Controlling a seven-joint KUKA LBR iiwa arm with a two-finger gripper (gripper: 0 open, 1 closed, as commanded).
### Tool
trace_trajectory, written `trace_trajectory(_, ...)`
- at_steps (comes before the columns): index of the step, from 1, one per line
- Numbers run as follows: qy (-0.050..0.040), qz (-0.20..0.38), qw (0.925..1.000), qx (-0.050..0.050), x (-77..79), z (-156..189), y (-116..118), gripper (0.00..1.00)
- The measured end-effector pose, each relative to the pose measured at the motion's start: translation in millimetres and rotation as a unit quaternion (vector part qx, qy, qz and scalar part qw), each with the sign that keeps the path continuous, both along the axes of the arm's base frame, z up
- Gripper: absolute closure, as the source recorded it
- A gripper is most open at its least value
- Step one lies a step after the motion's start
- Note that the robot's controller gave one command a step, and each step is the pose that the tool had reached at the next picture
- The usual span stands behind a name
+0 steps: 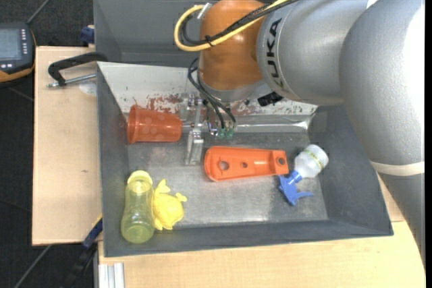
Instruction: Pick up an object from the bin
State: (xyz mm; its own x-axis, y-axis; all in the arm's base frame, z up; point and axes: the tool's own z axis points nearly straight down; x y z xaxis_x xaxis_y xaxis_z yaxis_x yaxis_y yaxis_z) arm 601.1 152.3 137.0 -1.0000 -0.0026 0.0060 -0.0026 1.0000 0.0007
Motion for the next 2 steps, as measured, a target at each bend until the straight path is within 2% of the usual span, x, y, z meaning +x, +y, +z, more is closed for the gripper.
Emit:
trace_trajectory(1,-0.0039,-0.001,1.0,0.001,1.7,5,-1,0.0)
trace_trajectory(2,-0.0047,0.007,1.0,0.002,-32.6,-41,-47,0.0)
